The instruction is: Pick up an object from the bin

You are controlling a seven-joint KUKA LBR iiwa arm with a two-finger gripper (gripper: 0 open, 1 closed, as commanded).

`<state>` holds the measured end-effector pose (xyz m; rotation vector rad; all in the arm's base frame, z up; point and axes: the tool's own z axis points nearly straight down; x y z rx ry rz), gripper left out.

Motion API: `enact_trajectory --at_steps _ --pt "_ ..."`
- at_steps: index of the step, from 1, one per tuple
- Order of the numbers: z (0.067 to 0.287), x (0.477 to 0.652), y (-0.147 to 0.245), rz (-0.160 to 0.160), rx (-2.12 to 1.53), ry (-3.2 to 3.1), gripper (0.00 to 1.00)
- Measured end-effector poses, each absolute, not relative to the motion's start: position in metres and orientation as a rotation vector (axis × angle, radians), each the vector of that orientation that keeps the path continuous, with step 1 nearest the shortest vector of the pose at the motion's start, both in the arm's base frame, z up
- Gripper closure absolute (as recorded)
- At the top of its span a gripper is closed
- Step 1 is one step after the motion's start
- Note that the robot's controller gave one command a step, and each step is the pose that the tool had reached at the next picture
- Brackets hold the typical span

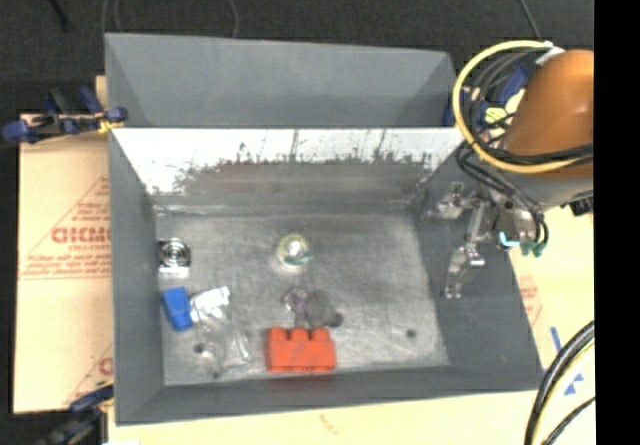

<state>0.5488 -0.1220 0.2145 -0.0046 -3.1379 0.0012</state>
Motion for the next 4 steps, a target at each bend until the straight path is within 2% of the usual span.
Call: enact_trajectory --at_steps 1,2,3,4 --pt "0.095 0.527 -0.042 -0.004 0.144 -3.133 0.00" --pt "0.088 0.539 0.049 -0.007 0.167 -3.143 0.00" --pt "0.089 0.540 0.044 0.000 0.161 -3.143 1.00" --pt "0.318 0.543 0.006 0.004 0.313 -3.139 1.00"
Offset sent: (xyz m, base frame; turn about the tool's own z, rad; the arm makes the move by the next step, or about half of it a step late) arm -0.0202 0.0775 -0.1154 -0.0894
